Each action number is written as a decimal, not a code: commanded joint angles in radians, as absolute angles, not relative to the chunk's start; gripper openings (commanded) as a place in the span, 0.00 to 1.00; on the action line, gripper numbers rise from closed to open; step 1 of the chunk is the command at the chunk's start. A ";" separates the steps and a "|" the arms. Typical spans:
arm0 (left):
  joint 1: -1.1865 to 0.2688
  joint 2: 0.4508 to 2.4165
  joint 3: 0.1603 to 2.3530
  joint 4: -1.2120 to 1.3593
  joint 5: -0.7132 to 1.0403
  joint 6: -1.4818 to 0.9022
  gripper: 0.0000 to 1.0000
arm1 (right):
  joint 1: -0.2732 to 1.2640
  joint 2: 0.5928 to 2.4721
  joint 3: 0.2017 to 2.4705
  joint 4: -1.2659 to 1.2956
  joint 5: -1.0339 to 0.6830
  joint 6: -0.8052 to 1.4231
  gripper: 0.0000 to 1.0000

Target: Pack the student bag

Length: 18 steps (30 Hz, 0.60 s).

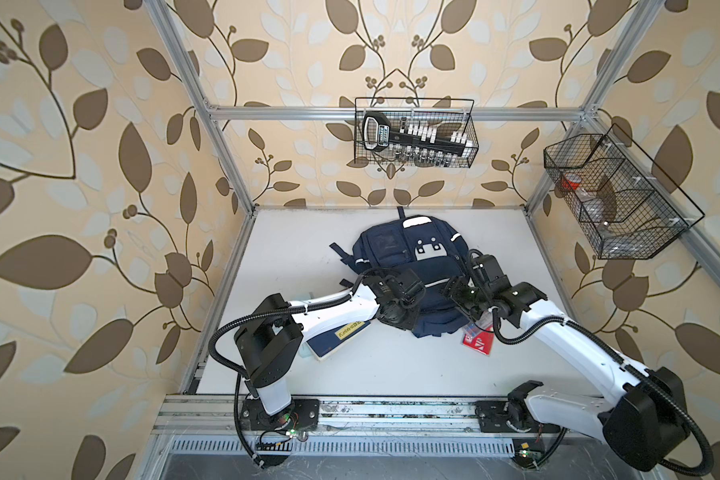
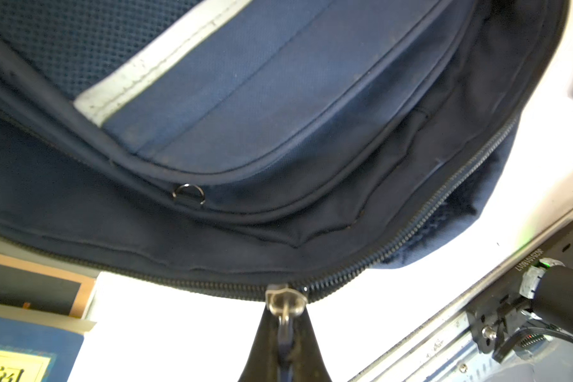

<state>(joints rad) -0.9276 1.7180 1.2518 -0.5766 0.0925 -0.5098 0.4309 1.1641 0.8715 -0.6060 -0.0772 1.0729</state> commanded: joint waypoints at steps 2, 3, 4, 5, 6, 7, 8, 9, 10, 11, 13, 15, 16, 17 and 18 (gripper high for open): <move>-0.914 1.659 1.241 -0.514 0.078 -0.535 0.00 | 0.431 1.154 0.820 -0.668 -0.123 1.068 0.73; -0.913 1.655 1.242 -0.516 0.077 -0.537 0.00 | 0.431 1.160 0.805 -0.646 -0.143 1.077 0.73; -0.913 1.652 1.243 -0.519 0.073 -0.536 0.00 | 0.431 1.169 0.788 -0.621 -0.160 1.086 0.73; -0.913 1.649 1.244 -0.521 0.068 -0.534 0.00 | 0.431 1.188 0.780 -0.596 -0.179 1.092 0.73; -0.913 1.647 1.244 -0.525 0.065 -0.530 0.00 | 0.431 1.206 0.780 -0.579 -0.195 1.095 0.74; -0.913 1.643 1.243 -0.528 0.059 -0.529 0.00 | 0.430 1.232 0.787 -0.568 -0.213 1.099 0.74; -0.911 1.642 1.243 -0.533 0.057 -0.529 0.00 | 0.432 1.255 0.797 -0.557 -0.222 1.099 0.74; -0.910 1.638 1.242 -0.533 0.058 -0.526 0.00 | 0.430 1.274 0.804 -0.550 -0.222 1.101 0.74; -0.908 1.635 1.239 -0.532 0.057 -0.524 0.00 | 0.431 1.294 0.817 -0.548 -0.212 1.100 0.74; -0.907 1.632 1.238 -0.531 0.055 -0.523 0.00 | 0.431 1.312 0.831 -0.542 -0.198 1.095 0.71; -0.902 1.630 1.234 -0.531 0.045 -0.521 0.00 | 0.425 1.352 0.860 -0.538 -0.176 1.077 0.50; -0.894 1.631 1.229 -0.537 0.033 -0.523 0.00 | 0.412 1.396 0.893 -0.543 -0.165 1.051 0.24; -0.887 1.631 1.224 -0.539 0.031 -0.525 0.00 | 0.398 1.421 0.912 -0.551 -0.168 1.033 0.13; -0.879 1.631 1.216 -0.541 0.031 -0.526 0.00 | 0.389 1.440 0.928 -0.559 -0.164 1.019 0.04; -0.871 1.631 1.210 -0.544 0.030 -0.527 0.00 | 0.383 1.448 0.937 -0.565 -0.155 1.008 0.00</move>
